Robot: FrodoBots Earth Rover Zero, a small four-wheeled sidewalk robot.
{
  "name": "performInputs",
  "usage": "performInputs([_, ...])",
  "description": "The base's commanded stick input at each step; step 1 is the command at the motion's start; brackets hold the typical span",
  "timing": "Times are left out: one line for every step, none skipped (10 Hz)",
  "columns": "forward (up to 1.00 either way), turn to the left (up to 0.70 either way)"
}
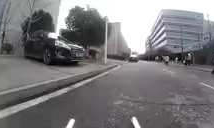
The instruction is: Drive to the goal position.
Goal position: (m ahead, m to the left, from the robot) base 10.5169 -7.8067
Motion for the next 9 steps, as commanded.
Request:
performInputs([0.7, -0.14])
performInputs([0.7, -0.14])
performInputs([0.7, -0.14])
performInputs([0.7, -0.14])
performInputs([0.7, -0.14])
performInputs([0.7, -0.14])
performInputs([0.7, -0.14])
performInputs([0.7, -0.14])
performInputs([0.7, -0.14])
